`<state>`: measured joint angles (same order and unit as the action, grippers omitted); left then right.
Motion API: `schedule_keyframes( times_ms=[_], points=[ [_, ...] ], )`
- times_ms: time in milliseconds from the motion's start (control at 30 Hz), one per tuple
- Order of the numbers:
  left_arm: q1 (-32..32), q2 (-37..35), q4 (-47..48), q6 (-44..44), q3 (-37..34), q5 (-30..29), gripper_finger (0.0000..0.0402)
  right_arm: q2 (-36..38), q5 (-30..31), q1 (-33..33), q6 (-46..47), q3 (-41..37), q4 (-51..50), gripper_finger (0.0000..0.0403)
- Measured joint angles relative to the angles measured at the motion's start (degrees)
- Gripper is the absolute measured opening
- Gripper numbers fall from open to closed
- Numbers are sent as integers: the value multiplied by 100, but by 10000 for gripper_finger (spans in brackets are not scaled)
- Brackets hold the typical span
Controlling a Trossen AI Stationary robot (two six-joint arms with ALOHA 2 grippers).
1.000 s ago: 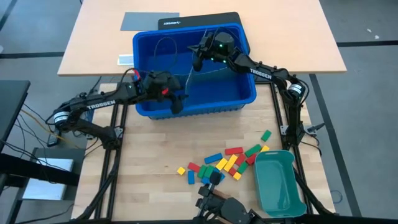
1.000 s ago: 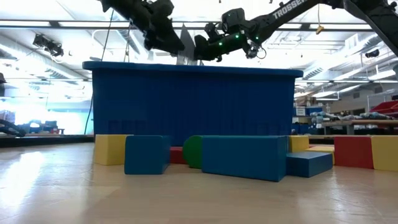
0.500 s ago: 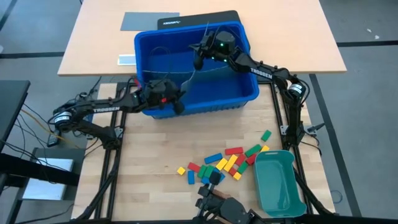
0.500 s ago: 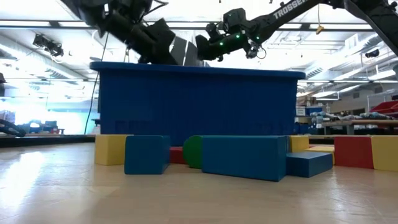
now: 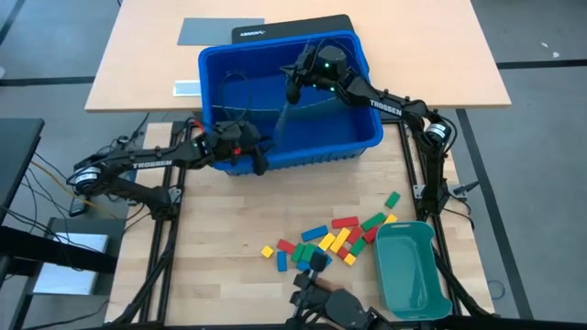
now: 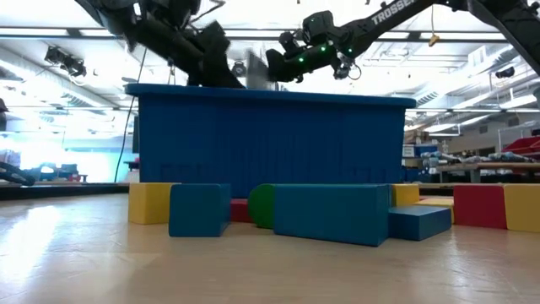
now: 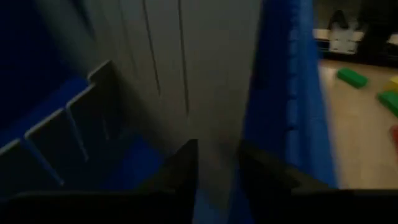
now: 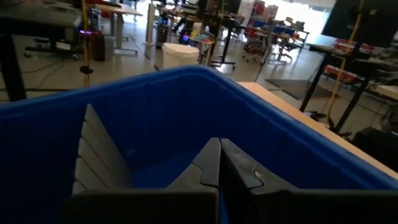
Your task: Sort Items/Unsort Items
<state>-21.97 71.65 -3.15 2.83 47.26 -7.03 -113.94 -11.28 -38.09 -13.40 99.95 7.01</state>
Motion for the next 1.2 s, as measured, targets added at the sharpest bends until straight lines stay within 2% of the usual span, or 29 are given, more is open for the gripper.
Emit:
schedule_keyframes(
  times_ms=[133, 200, 400, 600, 833, 1000, 1133, 1200],
  points=[
    [20, -302, 703, -59, 219, -63, 171, -7, -49, -28, 6, -5, -51, 0],
    [32, -473, 766, -141, 279, -59, 185, -6, -50, -28, 7, -5, -71, 0],
    [-36, -738, 815, 143, 278, -525, 197, -4, -34, -15, -14, -7, -9, 0],
    [-462, -413, 1045, 587, 272, -535, 174, 19, -312, 10, -285, -16, 95, 0],
    [-977, 15, 751, 1089, 274, -506, 131, 1, -450, -31, -879, 6, -258, 0],
    [-1247, 66, 566, 1509, 276, -457, 115, 66, -658, -36, -1224, -18, -55, 0],
    [-1499, 82, 590, 1511, 276, -385, 107, 128, -703, -32, -1242, -31, -3, 0],
    [-1557, 81, 567, 1444, 276, -278, 106, 136, -611, -31, -969, -31, -4, 1]
  ],
)
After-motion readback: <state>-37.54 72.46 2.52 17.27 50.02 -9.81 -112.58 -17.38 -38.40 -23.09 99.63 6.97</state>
